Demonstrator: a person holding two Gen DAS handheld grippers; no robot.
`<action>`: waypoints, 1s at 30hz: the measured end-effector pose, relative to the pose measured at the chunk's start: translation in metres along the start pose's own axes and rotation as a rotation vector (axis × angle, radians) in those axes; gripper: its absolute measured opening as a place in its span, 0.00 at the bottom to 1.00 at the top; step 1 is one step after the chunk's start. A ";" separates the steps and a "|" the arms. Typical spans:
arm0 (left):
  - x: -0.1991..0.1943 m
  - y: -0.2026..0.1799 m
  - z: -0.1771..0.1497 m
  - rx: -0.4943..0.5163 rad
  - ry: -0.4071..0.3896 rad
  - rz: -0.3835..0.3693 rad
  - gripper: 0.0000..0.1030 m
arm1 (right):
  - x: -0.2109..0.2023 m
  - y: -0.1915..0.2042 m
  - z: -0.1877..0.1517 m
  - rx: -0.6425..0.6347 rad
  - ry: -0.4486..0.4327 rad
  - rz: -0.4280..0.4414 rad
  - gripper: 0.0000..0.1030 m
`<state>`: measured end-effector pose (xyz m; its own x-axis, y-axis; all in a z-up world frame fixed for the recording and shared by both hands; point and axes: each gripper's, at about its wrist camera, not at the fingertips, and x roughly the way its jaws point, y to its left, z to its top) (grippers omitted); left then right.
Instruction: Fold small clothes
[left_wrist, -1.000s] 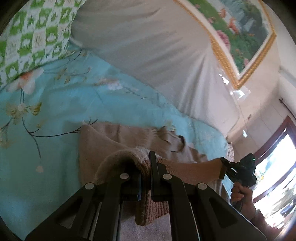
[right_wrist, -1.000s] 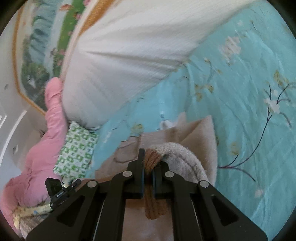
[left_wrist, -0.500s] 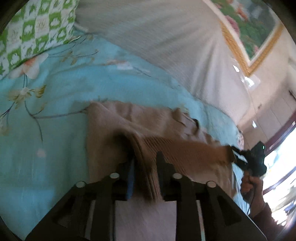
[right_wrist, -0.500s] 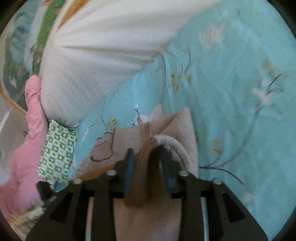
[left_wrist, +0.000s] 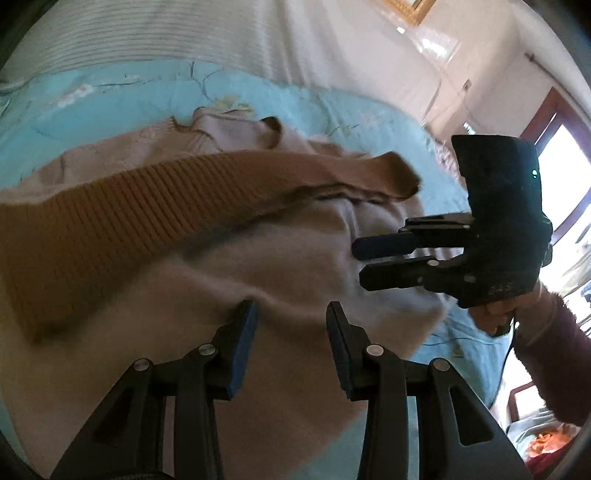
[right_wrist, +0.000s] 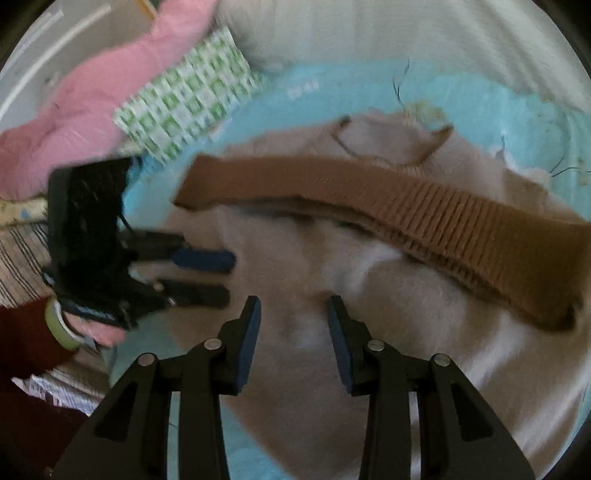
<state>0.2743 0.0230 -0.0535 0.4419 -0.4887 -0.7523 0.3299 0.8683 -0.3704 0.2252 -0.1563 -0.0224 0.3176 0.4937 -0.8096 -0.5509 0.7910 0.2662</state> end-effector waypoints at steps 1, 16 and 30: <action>0.001 0.007 0.006 0.003 0.008 0.006 0.33 | 0.004 -0.006 0.004 0.001 0.013 -0.005 0.38; -0.022 0.145 0.077 -0.384 -0.228 0.202 0.25 | -0.033 -0.132 0.042 0.443 -0.300 -0.321 0.38; -0.089 0.121 -0.008 -0.508 -0.306 0.205 0.43 | -0.092 -0.090 -0.034 0.525 -0.381 -0.316 0.52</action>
<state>0.2681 0.1718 -0.0361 0.6980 -0.2449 -0.6729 -0.1914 0.8417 -0.5049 0.2192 -0.2849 0.0110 0.7004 0.2283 -0.6762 0.0248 0.9391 0.3428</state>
